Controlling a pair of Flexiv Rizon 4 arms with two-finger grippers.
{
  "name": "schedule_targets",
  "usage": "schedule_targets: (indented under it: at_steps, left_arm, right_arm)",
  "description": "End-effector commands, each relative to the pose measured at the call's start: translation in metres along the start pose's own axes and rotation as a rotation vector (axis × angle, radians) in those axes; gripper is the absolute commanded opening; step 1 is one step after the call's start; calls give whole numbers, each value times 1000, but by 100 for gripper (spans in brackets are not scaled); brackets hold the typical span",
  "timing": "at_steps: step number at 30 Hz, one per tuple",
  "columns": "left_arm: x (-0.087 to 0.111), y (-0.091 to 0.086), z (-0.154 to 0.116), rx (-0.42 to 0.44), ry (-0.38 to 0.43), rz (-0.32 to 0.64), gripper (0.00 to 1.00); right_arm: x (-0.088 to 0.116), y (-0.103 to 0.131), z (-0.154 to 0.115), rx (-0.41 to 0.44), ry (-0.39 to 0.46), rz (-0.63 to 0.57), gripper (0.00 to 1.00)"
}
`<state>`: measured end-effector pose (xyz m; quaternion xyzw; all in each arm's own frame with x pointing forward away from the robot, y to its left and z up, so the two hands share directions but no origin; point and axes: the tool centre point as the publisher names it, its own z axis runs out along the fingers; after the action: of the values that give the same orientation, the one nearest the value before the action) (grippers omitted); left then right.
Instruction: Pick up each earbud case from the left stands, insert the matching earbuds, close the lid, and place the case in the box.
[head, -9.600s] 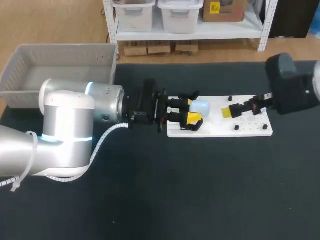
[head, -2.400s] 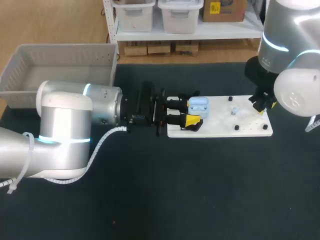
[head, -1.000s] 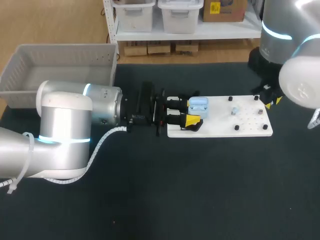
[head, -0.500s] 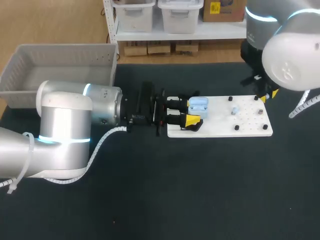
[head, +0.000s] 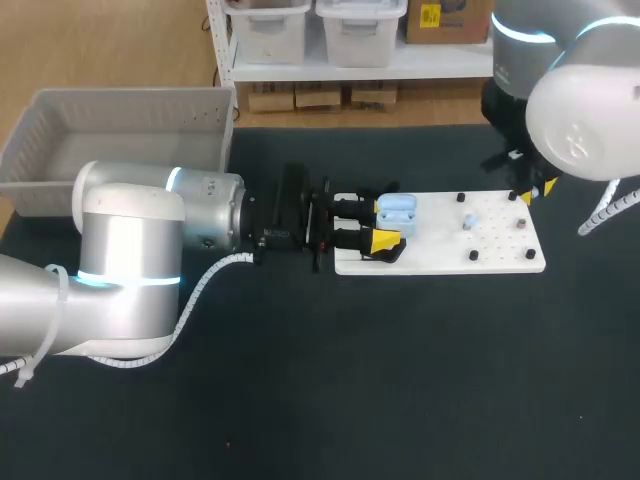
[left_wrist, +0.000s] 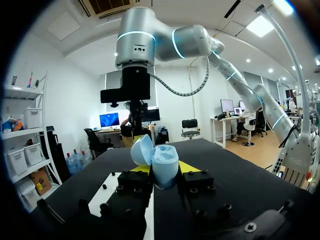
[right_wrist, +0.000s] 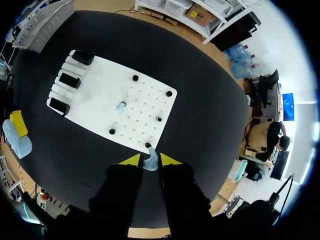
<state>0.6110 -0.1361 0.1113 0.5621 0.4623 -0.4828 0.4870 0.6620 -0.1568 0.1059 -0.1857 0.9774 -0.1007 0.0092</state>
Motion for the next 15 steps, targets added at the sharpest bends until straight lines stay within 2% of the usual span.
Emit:
schedule_targets:
  at_steps: [1,7,10,15]
  left_arm:
    - [1,-2,0,-7,-2,3,0]
    - [1,-2,0,-7,-2,3,0]
    - [1,-2,0,-7,-2,3,0]
    - [1,-2,0,-7,-2,3,0]
  right_arm:
    - [3,12,-15,-8,-23,31,0]
    - [11,31,-39,16,-27,103,0]
    - [14,37,-51,19,5,159,0]
    - [21,46,-69,-22,76,225,0]
